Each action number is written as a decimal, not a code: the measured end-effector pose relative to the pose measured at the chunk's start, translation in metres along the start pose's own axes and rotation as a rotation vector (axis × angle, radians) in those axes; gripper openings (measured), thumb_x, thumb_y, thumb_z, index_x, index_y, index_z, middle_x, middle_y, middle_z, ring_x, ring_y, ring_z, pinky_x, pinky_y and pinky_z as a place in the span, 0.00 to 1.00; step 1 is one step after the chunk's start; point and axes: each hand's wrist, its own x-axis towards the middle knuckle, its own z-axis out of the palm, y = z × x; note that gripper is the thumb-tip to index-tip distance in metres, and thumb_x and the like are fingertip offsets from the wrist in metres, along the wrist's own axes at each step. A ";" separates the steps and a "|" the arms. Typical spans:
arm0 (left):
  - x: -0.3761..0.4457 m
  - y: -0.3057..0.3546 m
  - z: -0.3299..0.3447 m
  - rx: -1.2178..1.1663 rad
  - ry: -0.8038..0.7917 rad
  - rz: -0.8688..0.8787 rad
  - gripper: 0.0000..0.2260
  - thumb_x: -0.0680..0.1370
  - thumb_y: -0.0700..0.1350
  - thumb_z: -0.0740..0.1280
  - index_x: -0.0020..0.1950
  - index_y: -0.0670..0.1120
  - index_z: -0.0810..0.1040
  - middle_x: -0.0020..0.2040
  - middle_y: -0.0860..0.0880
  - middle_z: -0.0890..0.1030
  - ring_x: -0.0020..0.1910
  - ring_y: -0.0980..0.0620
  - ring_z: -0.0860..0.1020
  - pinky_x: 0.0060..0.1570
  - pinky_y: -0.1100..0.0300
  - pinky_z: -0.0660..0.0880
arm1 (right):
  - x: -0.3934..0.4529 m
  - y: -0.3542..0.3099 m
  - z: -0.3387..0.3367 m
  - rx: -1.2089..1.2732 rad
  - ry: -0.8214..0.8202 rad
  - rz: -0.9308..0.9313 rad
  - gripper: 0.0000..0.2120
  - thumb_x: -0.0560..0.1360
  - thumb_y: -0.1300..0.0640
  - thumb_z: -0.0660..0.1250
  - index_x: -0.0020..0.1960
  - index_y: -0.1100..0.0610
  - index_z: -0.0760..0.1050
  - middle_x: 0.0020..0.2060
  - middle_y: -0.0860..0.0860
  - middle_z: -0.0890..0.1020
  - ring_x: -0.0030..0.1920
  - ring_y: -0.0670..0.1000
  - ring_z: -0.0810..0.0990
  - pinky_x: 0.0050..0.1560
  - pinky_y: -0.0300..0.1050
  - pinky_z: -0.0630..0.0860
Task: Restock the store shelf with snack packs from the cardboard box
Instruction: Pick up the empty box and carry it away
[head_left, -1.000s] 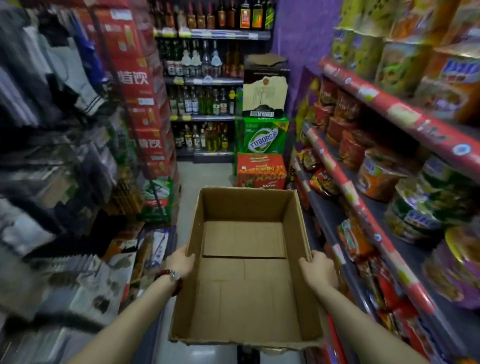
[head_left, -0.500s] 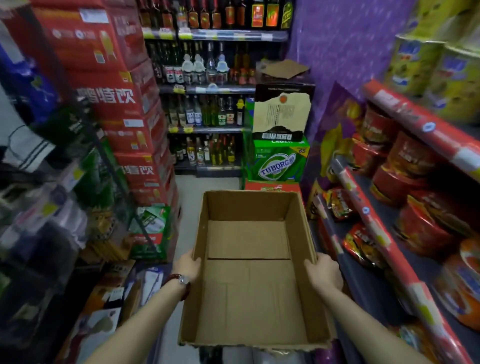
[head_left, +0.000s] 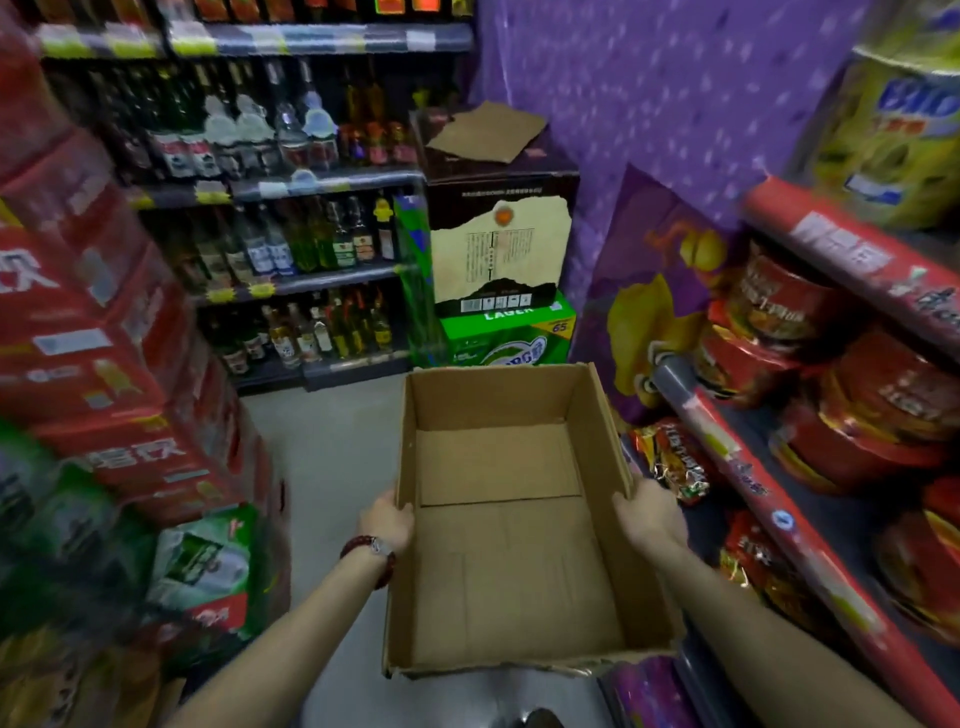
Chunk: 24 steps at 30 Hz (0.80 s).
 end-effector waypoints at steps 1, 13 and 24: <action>0.013 0.006 -0.001 -0.007 -0.003 -0.004 0.22 0.81 0.44 0.58 0.75 0.44 0.60 0.70 0.40 0.70 0.67 0.40 0.70 0.63 0.53 0.68 | 0.012 -0.007 -0.001 -0.006 -0.006 0.003 0.10 0.78 0.52 0.64 0.57 0.55 0.77 0.43 0.53 0.82 0.44 0.53 0.82 0.46 0.52 0.81; 0.112 0.071 0.023 -0.149 -0.025 -0.082 0.23 0.80 0.40 0.57 0.75 0.50 0.59 0.64 0.41 0.76 0.59 0.39 0.76 0.59 0.51 0.74 | 0.166 -0.043 0.018 -0.079 -0.145 -0.002 0.10 0.79 0.55 0.61 0.58 0.58 0.74 0.48 0.57 0.82 0.47 0.57 0.81 0.42 0.45 0.76; 0.142 0.069 0.064 -0.252 -0.032 -0.134 0.22 0.81 0.44 0.57 0.75 0.55 0.59 0.65 0.43 0.76 0.60 0.40 0.76 0.60 0.49 0.74 | 0.211 -0.026 0.054 -0.061 -0.212 0.003 0.10 0.80 0.55 0.61 0.59 0.57 0.73 0.51 0.57 0.82 0.48 0.57 0.80 0.42 0.42 0.71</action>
